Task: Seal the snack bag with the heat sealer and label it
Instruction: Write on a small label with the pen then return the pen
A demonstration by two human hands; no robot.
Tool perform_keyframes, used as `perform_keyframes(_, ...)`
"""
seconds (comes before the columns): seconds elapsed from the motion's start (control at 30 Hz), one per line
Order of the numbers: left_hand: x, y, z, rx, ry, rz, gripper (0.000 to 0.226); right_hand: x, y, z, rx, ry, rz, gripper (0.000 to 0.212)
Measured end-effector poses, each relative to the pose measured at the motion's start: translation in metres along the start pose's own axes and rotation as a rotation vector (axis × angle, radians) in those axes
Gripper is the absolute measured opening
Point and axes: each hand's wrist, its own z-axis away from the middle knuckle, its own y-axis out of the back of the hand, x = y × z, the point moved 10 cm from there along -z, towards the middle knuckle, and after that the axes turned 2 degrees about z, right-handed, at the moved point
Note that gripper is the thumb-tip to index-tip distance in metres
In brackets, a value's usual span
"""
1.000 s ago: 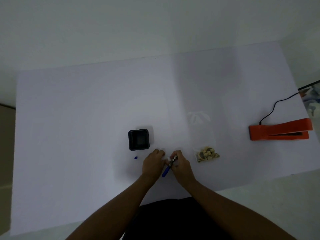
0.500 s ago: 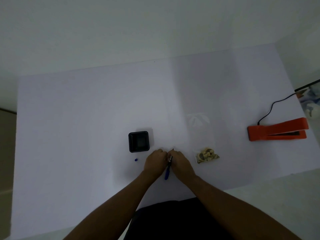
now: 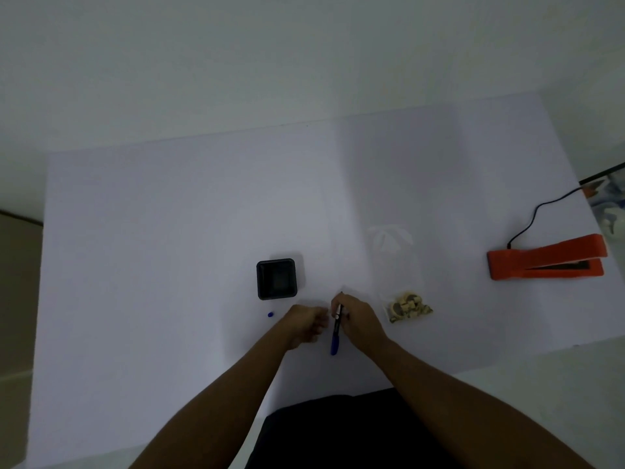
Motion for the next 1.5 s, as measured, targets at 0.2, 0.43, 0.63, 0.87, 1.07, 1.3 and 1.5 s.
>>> perform_keyframes(0.2, 0.003, 0.005, 0.000, 0.059, 0.044, 0.062, 0.010, -0.007, 0.002, 0.004, -0.023, -0.003, -0.110, 0.033)
perform_keyframes(0.43, 0.025, 0.009, -0.003, 0.191, -0.144, -0.115, 0.013, 0.004, 0.020, -0.003, 0.173, -0.165, -0.259, 0.046)
perform_keyframes(0.63, 0.030, 0.012, -0.001, 0.337, -0.306, -0.239, 0.016, -0.011, 0.014, -0.007, 0.214, -0.173, -0.136, 0.034)
perform_keyframes(0.87, 0.010, 0.020, -0.004, 0.384, -0.256, -0.242, 0.019, 0.002, -0.015, -0.005, 0.112, -0.216, -0.176, 0.039)
perform_keyframes(1.07, 0.022, 0.020, 0.001, 0.455, -0.329, -0.493, 0.022, 0.012, -0.025, -0.001, 0.050, -0.244, -0.118, 0.040)
perform_keyframes(1.3, 0.031, 0.022, -0.002, 0.433, -0.324, -0.630, 0.031, 0.018, -0.031, -0.004, 0.036, -0.257, -0.107, 0.045)
perform_keyframes(1.5, 0.032, 0.020, -0.004, 0.429, -0.302, -0.679, 0.027, 0.018, -0.033, -0.010, 0.027, -0.216, -0.060, 0.038)
